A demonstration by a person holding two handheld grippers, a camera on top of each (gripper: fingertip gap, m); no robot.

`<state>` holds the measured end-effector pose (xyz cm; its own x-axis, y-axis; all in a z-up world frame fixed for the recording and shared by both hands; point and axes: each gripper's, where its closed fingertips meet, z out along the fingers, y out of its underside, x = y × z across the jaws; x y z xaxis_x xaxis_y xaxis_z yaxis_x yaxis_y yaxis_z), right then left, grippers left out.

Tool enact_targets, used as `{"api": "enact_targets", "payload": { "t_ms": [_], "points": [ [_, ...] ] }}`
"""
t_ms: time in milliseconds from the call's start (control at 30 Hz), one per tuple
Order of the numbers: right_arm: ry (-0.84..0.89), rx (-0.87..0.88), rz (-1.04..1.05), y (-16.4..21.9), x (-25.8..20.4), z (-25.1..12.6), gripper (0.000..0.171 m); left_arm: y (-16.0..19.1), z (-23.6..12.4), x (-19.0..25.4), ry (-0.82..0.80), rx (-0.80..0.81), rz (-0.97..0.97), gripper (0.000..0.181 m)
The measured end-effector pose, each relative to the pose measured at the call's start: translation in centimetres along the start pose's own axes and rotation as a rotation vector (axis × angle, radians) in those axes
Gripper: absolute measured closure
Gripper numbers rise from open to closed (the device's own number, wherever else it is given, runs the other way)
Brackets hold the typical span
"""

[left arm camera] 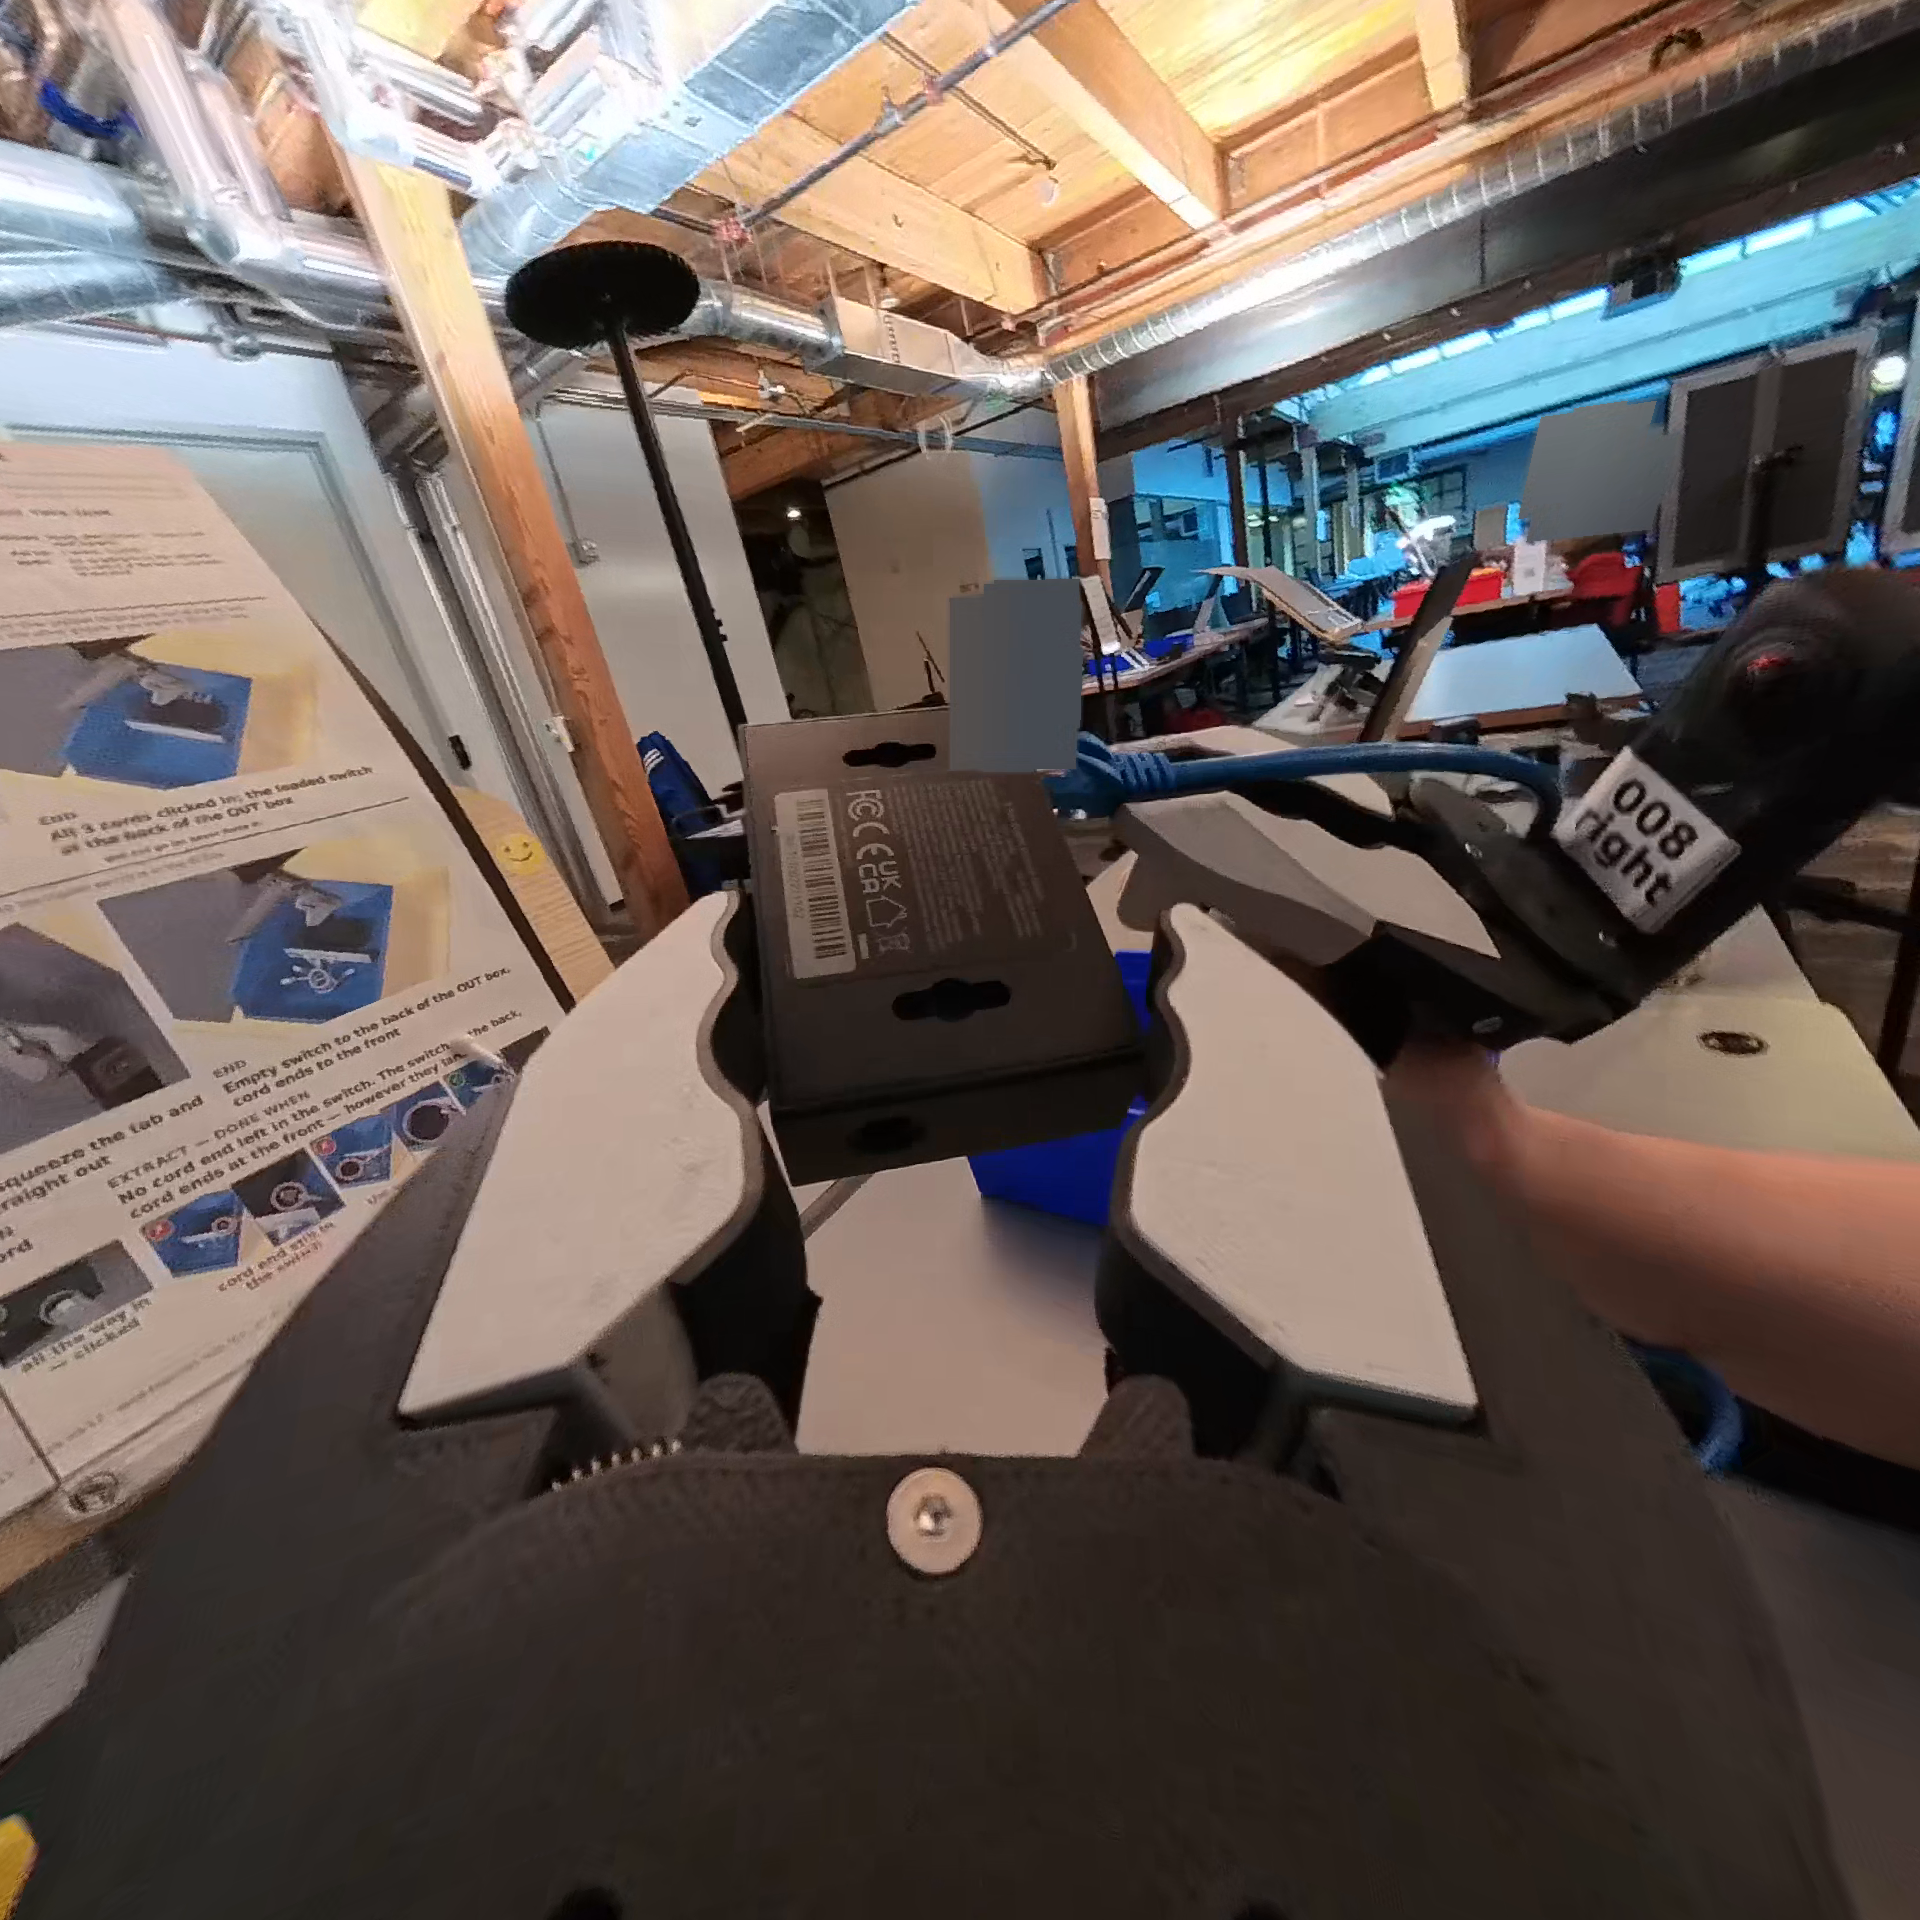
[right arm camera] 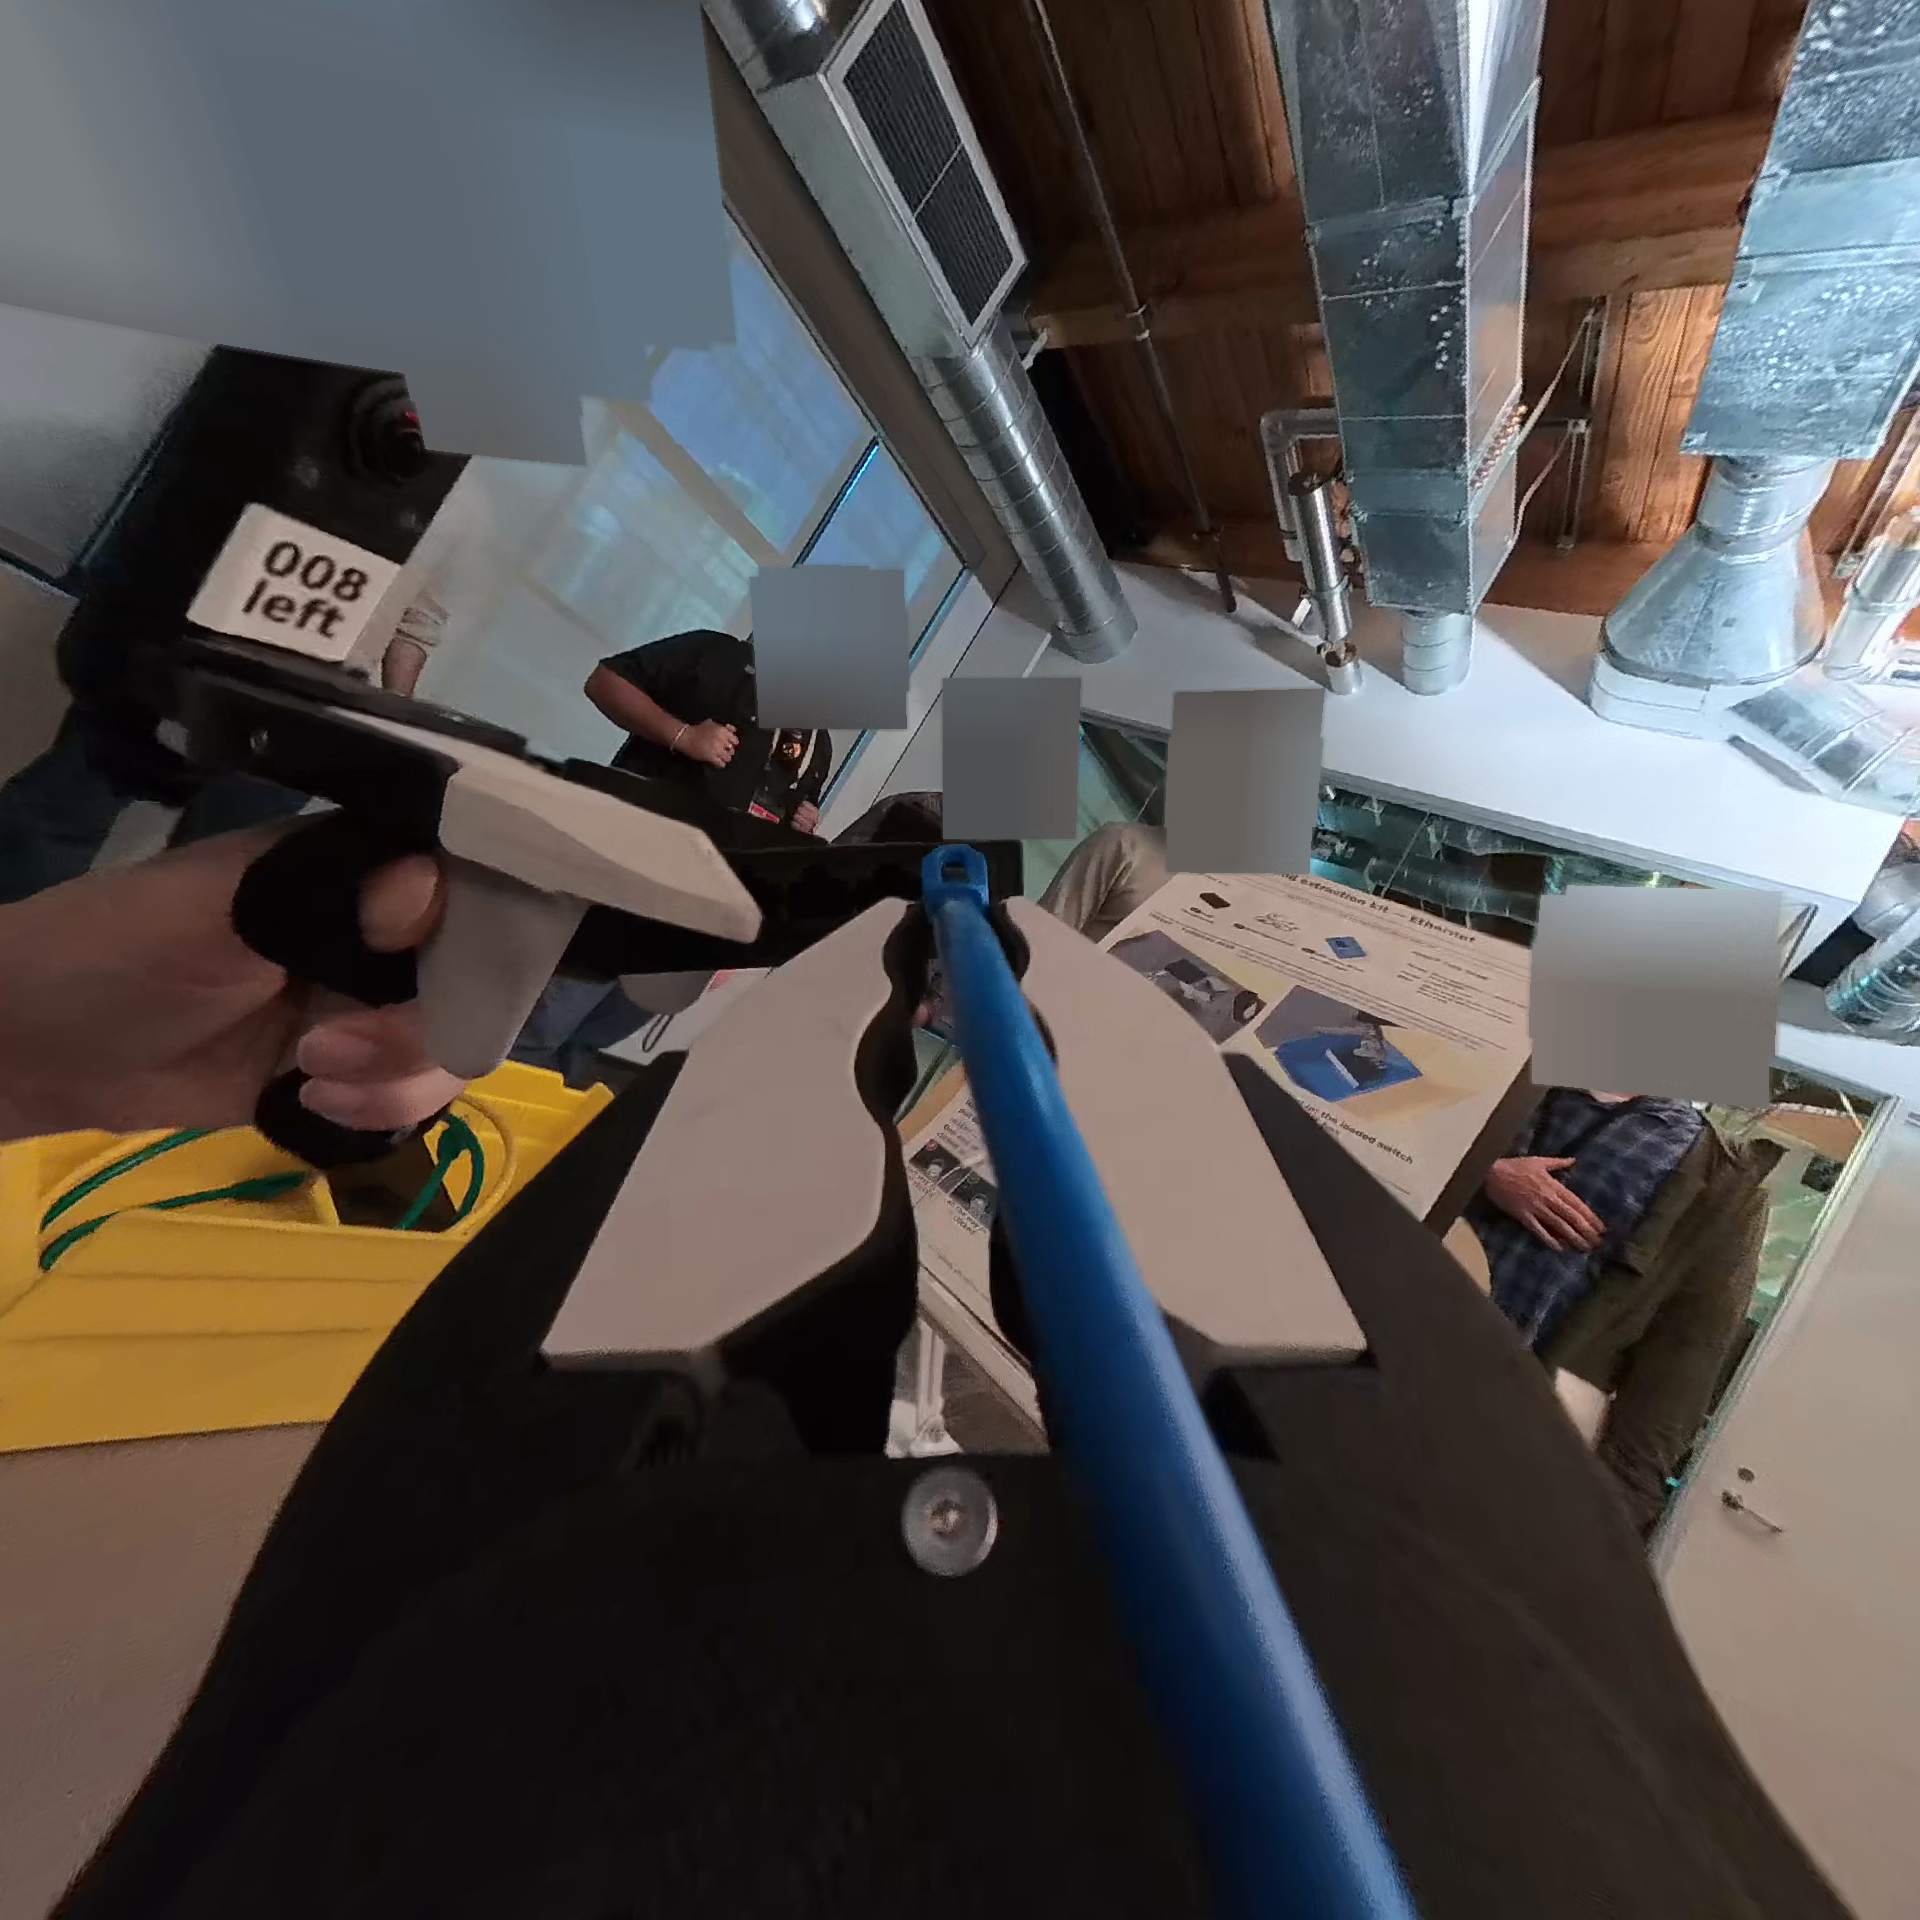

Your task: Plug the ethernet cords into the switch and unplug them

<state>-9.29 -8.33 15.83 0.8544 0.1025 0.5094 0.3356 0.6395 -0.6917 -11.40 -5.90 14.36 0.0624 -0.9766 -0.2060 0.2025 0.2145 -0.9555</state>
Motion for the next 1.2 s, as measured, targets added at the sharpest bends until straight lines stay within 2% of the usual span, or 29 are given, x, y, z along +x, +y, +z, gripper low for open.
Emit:
{"api": "enact_targets", "payload": {
  "t_ms": [167,300,400,600,767,900,1033,1200],
  "points": [
    [-0.04,0.029,0.043,0.3,0.1,-0.3,0.159,-0.4,0.1,0.1,-0.044,0.044,0.069,0.111],
    [-0.008,0.047,-0.016,0.2,-0.3,-0.3,0.16,-1.5,-0.4,0.2,-0.019,0.141,0.014,0.111],
    [0.037,0.071,-0.065,-0.5,0.1,-0.7,0.159,-0.7,0.0,0.5,-0.013,0.091,0.047,0.11],
    [0.066,0.066,-0.184,-0.9,0.3,-1.0,0.159,-0.2,0.7,0.7,0.067,0.106,-0.207,0.11],
    [0.074,0.065,-0.305,-1.3,-0.6,-0.9,0.159,0.7,0.9,0.1,0.054,0.075,-0.236,0.11],
    [0.076,0.074,-0.319,-1.2,-0.7,-1.0,0.159,1.1,1.0,0.2,0.031,0.031,-0.134,0.112],
    [0.062,0.028,-0.293,-0.9,-0.5,-0.7,0.158,0.5,0.4,0.1,0.045,0.068,-0.103,0.117],
    [0.022,0.033,-0.248,-0.6,-0.7,-0.7,0.158,0.2,0.0,0.0,-0.01,0.016,0.057,0.117]
  ]
}}
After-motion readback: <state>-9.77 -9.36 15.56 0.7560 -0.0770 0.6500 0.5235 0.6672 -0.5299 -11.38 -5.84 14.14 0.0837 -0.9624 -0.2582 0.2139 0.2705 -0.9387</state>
